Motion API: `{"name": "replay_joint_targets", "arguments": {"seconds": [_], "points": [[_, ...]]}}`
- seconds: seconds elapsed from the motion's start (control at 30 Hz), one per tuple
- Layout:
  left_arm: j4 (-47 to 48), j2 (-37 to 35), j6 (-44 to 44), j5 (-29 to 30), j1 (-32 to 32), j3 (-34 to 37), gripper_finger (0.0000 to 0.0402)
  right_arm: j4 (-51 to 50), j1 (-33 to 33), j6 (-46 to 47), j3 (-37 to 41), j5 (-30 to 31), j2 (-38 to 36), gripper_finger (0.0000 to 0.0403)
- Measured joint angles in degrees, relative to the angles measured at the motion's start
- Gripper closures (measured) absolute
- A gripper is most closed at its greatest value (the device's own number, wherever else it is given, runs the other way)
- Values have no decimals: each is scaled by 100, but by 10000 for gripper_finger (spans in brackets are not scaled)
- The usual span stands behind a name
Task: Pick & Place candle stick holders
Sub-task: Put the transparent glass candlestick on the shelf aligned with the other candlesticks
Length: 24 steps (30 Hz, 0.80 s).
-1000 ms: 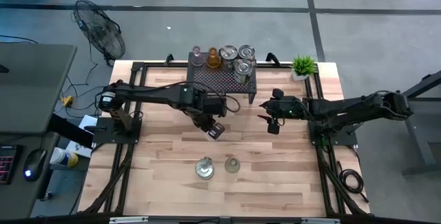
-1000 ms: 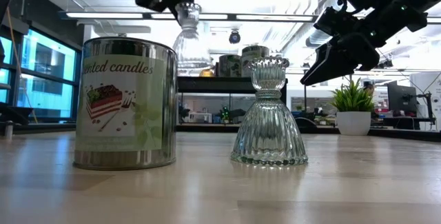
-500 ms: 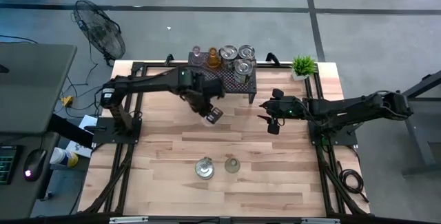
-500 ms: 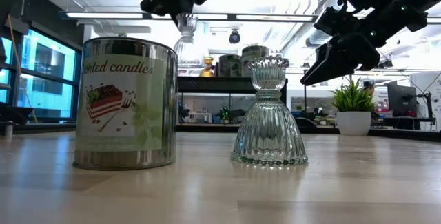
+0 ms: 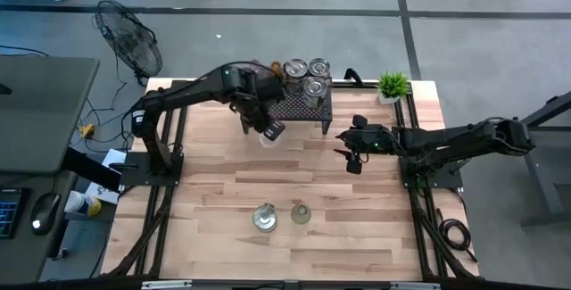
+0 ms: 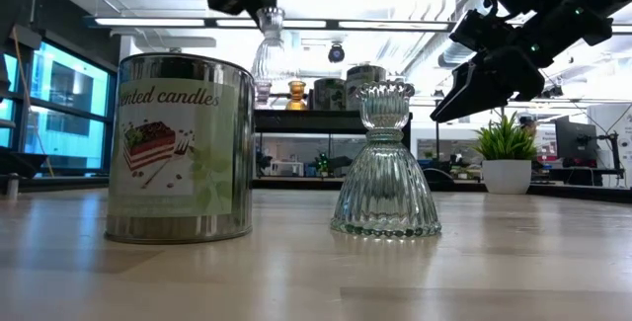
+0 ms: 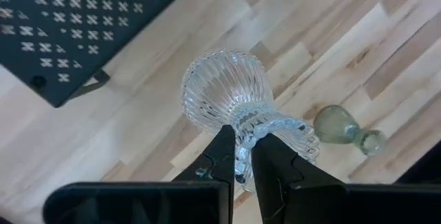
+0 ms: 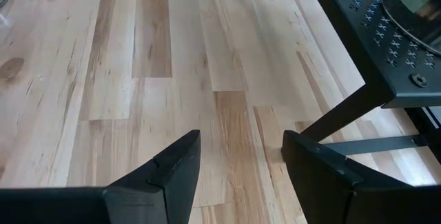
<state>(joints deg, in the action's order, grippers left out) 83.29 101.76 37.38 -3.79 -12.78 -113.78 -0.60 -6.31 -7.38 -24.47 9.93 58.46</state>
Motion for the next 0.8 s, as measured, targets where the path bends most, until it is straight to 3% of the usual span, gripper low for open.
{"name": "replay_joint_targets", "arguments": {"seconds": [0.53, 0.8], "points": [[367, -2, -131, 587, -1046, -247, 379, 0, -1, -11, 1, 0, 0, 204], [315, 49, -524, 399, -1838, -247, 379, 0, -1, -11, 0, 0, 0, 204]]}}
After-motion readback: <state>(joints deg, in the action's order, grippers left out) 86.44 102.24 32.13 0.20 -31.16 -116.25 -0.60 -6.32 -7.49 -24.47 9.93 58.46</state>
